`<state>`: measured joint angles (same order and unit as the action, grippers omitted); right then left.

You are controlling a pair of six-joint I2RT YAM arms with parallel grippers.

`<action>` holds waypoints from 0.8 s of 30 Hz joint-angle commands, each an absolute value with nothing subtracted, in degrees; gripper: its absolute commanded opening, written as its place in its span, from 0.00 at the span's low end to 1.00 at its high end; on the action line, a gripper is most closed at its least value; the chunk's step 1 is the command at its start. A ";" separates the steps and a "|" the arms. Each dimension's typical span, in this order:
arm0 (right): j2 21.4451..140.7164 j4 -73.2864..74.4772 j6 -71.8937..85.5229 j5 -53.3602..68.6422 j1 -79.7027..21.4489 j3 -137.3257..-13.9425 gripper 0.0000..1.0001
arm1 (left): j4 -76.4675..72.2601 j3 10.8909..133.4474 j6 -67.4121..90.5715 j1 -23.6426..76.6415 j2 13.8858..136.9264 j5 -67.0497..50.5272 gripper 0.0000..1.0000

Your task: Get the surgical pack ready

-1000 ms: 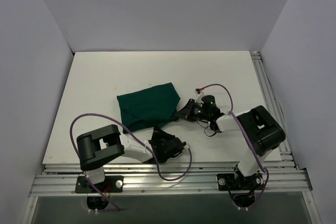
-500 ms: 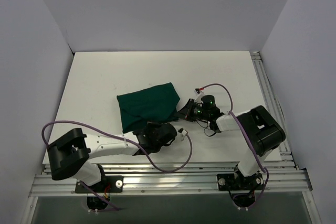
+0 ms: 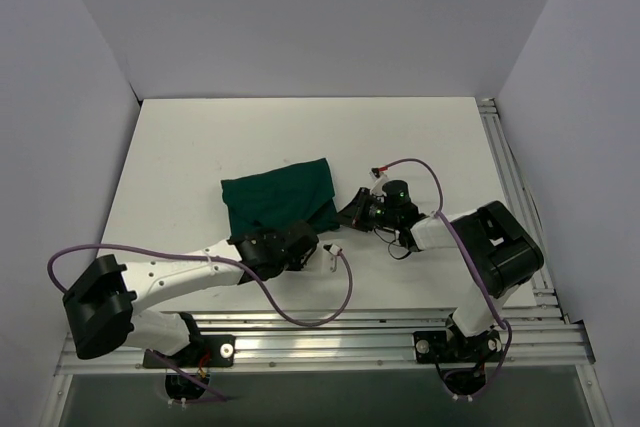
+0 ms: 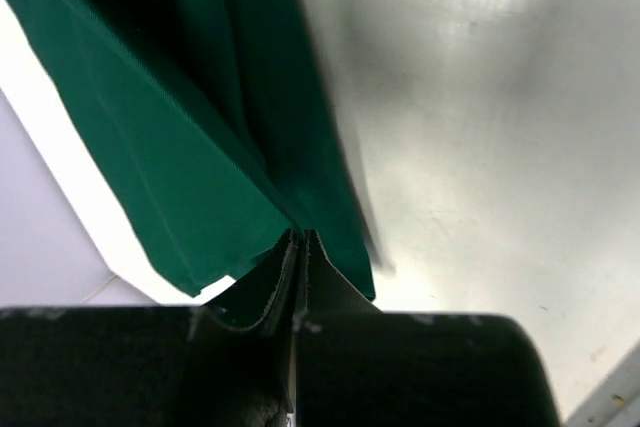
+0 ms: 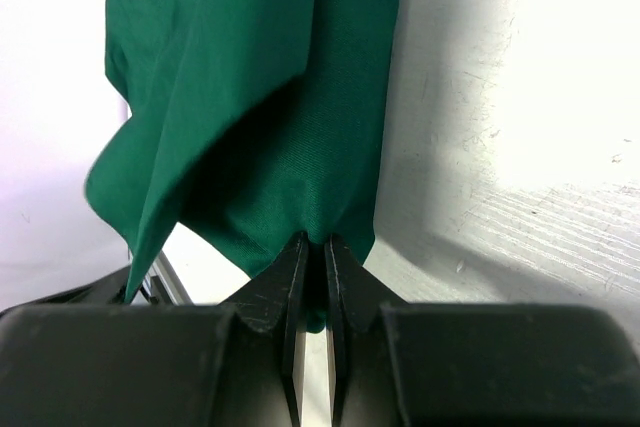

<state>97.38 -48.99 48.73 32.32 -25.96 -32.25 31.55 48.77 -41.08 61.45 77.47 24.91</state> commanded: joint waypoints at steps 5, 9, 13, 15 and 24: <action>98.26 -47.20 47.37 28.48 -25.93 -34.01 0.00 | 41.13 55.10 -36.57 59.85 73.65 13.46 0.02; 98.09 -46.93 47.46 28.04 -25.93 -34.19 0.00 | 41.93 57.39 -34.81 59.85 74.62 9.59 0.02; 98.26 -46.93 47.64 27.51 -25.93 -34.28 0.00 | 39.55 55.55 -34.19 59.85 77.34 7.31 0.02; 98.44 -46.93 47.64 27.51 -25.93 -34.28 0.00 | 39.11 55.11 -33.93 59.85 79.36 5.72 0.02; 99.05 -46.49 47.55 27.33 -25.93 -35.16 0.00 | 36.66 50.72 -36.91 59.94 85.07 3.51 0.02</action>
<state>97.58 -47.72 48.73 31.07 -25.98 -33.10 36.88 52.10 -36.58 59.79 83.22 7.33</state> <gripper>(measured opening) 0.046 0.033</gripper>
